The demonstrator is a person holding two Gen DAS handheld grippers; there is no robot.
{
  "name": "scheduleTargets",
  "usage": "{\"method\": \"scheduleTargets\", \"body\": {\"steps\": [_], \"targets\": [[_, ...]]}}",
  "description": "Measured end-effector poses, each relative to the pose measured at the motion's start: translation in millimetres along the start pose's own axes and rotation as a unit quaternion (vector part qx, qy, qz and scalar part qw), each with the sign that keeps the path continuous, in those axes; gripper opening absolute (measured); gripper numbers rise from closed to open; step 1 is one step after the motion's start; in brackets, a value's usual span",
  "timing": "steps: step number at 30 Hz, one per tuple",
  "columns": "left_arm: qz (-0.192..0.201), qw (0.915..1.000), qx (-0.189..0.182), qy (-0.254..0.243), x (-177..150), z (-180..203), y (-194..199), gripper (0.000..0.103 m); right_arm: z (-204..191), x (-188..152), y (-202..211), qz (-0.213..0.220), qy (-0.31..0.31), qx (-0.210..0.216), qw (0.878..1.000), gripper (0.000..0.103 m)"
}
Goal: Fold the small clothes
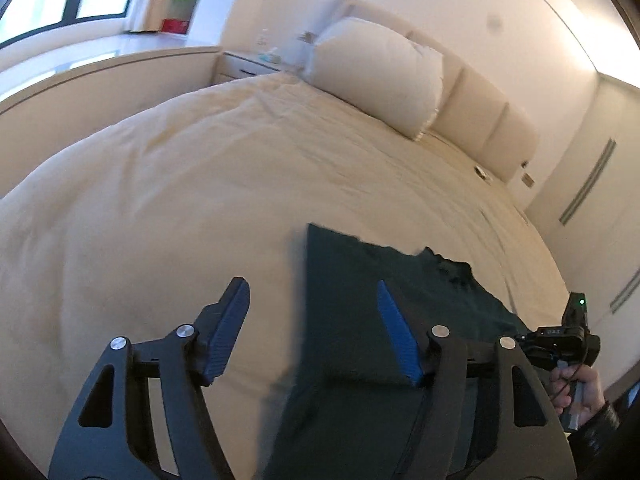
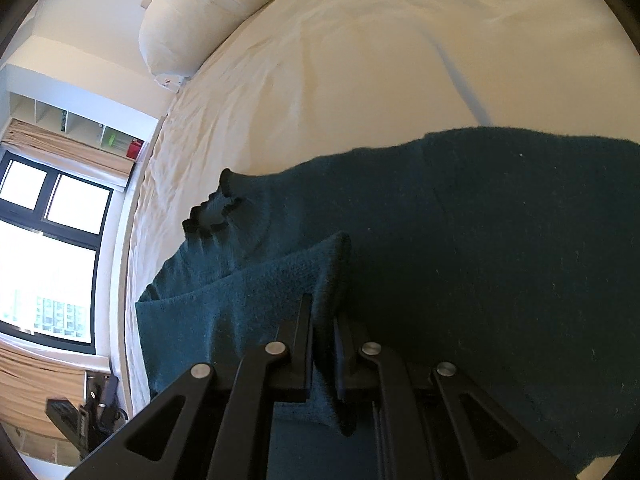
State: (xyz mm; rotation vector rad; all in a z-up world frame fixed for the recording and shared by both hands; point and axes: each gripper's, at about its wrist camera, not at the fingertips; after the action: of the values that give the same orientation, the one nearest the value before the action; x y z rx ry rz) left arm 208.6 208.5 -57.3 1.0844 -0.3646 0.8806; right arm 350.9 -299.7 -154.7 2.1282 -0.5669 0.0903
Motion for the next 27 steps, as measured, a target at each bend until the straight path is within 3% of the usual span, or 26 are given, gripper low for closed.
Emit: {"method": "scheduleTargets", "body": {"steps": [8, 13, 22, 27], "targets": [[-0.074, 0.9947, -0.002, -0.071, 8.2, 45.0, -81.0, 0.043, 3.1, -1.9, -6.1, 0.001, -0.007, -0.003, 1.000, 0.009], [-0.104, 0.9897, 0.026, -0.095, -10.6, 48.9, -115.9, 0.043, 1.4, -2.6, -3.2, 0.006, 0.006, -0.016, 1.000, 0.009], [-0.110, 0.9861, 0.039, -0.118, -24.3, 43.7, -122.8, 0.041, 2.0, -1.7, -0.8, 0.018, 0.018, -0.037, 0.999, 0.008], [-0.099, 0.9875, 0.028, -0.120, -25.5, 48.7, -111.9, 0.041, 6.3, -4.5, 2.4, 0.027, 0.009, -0.027, 0.999, 0.008]]}}
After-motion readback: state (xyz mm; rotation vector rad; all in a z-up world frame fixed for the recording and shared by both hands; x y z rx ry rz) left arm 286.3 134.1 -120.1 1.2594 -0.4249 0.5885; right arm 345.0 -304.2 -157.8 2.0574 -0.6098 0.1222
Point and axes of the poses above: each gripper's, at about its wrist camera, not at the fingertips, and y roughly against the way its jaws point, z to its right, x to its top, and after that the axes turned 6 degrees about y, right-handed
